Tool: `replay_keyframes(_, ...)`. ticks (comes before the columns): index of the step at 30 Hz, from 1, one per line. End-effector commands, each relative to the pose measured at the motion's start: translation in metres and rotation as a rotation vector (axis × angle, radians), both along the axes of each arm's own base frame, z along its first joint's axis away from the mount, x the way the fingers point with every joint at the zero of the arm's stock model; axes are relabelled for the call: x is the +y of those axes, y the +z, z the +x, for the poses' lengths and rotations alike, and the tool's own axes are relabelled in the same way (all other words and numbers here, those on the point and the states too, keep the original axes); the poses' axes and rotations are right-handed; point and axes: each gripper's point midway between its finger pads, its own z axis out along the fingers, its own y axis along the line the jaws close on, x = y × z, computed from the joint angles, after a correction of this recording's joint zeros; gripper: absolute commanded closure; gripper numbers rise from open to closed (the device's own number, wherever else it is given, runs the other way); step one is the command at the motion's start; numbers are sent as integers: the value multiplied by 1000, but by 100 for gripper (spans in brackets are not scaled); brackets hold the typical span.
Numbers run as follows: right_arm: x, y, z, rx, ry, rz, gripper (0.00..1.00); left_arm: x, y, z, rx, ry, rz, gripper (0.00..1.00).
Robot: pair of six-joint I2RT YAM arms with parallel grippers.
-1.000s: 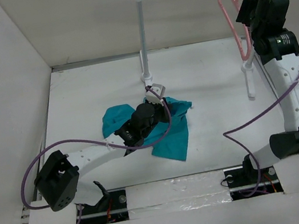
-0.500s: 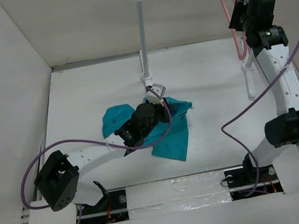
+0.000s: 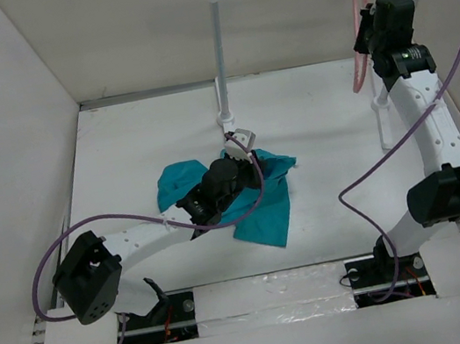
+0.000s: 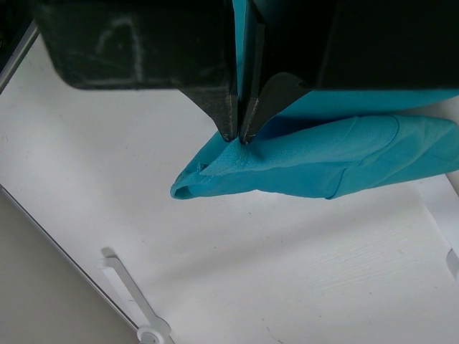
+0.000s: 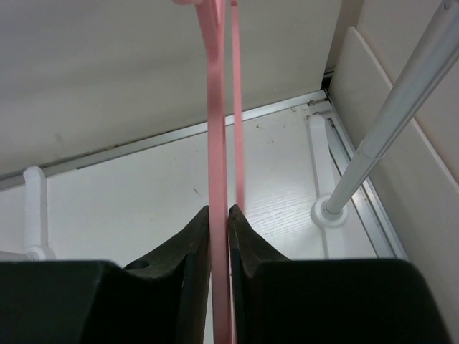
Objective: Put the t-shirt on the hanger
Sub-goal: Pick up the hanger from the clothesline.
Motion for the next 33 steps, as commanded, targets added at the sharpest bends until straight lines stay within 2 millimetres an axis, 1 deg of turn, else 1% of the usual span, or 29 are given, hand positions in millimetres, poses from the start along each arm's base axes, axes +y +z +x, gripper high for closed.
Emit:
replay_keyframes(1,0,34,-4,-107,-21,-15,88,-3,23,0,-49,-15,-63,100)
replay_keyframes(2,-1,37,-6,-117,-31,-17,91,-3,22,0,-48,-15,-62,100)
replay_keyframes(3,1,40,-7,-124,-29,-21,99,-3,23,0,-50,-15,-64,100)
replay_keyframes(4,4,47,-10,-144,-25,-26,100,-4,24,0,-50,-18,-66,100)
replay_keyframes(5,2,54,-13,-161,-38,-32,100,-4,22,0,-49,-17,-61,100)
replay_keyframes(6,5,59,-15,-173,-36,-38,100,-4,24,0,-50,-17,-65,100)
replay_keyframes(7,3,72,-19,-210,-39,-52,100,-3,23,0,-50,-17,-64,100)
replay_keyframes(8,7,76,-20,-224,-29,-58,100,-3,23,0,-50,-15,-64,100)
replay_keyframes(9,7,81,-23,-242,-30,-65,100,-3,23,0,-50,-15,-64,100)
replay_keyframes(11,7,98,-29,-293,-18,-77,100,-3,25,0,-52,-15,-67,100)
replay_keyframes(12,8,94,-29,-293,-17,-78,100,-3,24,0,-51,-14,-65,100)
replay_keyframes(13,7,99,-32,-321,-19,-77,100,-3,23,0,-50,-14,-64,100)
replay_keyframes(14,11,100,-34,-331,-9,-74,100,-3,24,0,-51,-14,-65,100)
replay_keyframes(15,12,107,-42,-361,-5,-69,100,-3,23,0,-49,-12,-62,100)
replay_keyframes(16,13,98,-42,-357,-2,-67,100,-3,23,0,-50,-12,-61,100)
replay_keyframes(18,15,94,-48,-360,10,-52,100,-3,23,0,-50,-11,-62,100)
replay_keyframes(19,20,83,-47,-349,28,-47,100,-2,22,1,-48,-9,-60,100)
replay_keyframes(20,23,80,-49,-355,41,-43,100,-2,22,1,-49,-8,-58,100)
replay_keyframes(21,28,85,-57,-379,54,-36,100,-3,22,1,-47,-8,-58,100)
replay_keyframes(22,32,85,-60,-393,66,-32,100,-3,21,1,-46,-6,-56,100)
replay_keyframes(23,35,75,-60,-381,84,-28,100,-2,21,2,-46,-3,-55,100)
replay_keyframes(24,41,76,-64,-389,104,-24,100,-3,21,2,-47,-2,-53,100)
replay_keyframes(25,46,82,-72,-415,121,-18,100,-2,19,4,-45,7,-48,100)
replay_keyframes(26,47,76,-74,-410,125,-16,100,-1,18,5,-45,13,-44,100)
replay_keyframes(27,52,76,-77,-415,139,-12,100,-1,18,6,-47,17,-42,100)
replay_keyframes(29,56,85,-89,-454,158,-9,100,-1,15,6,-43,19,-36,100)
replay_keyframes(30,57,78,-90,-443,163,-8,100,-2,15,7,-42,17,-37,100)
replay_keyframes(32,65,82,-98,-458,191,8,100,-3,11,7,-37,17,-27,100)
replay_keyframes(33,66,75,-100,-442,194,12,100,-4,12,8,-37,19,-29,100)
